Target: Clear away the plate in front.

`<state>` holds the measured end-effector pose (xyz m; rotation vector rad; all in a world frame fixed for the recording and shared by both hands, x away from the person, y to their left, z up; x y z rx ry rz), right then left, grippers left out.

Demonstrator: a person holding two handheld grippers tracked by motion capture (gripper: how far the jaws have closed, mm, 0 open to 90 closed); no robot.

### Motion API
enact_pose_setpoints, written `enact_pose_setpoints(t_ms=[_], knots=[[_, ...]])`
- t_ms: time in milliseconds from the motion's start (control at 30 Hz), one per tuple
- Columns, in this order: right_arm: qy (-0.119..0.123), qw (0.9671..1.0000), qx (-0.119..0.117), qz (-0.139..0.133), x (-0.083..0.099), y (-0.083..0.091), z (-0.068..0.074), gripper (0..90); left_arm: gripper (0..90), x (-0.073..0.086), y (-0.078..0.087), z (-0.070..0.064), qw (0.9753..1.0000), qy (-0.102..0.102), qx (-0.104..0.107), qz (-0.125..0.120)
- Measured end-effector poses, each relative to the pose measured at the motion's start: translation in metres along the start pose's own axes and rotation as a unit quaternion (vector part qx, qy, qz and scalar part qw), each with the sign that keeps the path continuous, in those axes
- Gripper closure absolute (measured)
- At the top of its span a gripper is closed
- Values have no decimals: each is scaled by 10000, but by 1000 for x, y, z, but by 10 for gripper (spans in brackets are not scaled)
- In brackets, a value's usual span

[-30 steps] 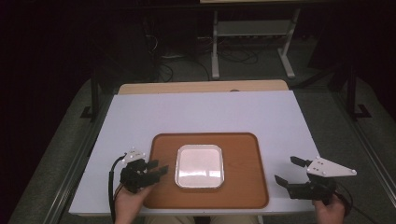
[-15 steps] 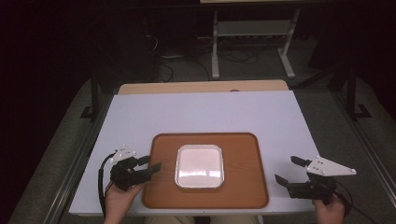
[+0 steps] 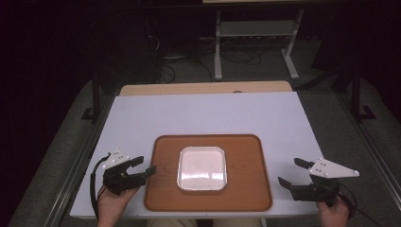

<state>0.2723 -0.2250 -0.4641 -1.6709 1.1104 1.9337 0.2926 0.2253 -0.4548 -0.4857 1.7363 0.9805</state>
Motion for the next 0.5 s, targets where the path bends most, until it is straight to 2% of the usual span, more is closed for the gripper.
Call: enact_pose_setpoints(t_ms=[233,400,500], knots=[[16,10000,-37,17,0,-1,1,130,329,8,-1,8,9998,-79,174,40],[52,10000,-47,38,0,-2,1,130,327,12,-4,16,9997,5,248,18],[64,10000,-57,40,0,-2,1,130,319,11,-3,20,9996,139,250,-72]])
Point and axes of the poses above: each handheld gripper's, and its own axes: y roughly backward along the jaws, x roughly out of its underside, z roughly to its left, the point moved 9 cm from there along -y, roughly forward along the jaws, and after that the axes turned 12 degrees about -z, right-handed, at the moved point
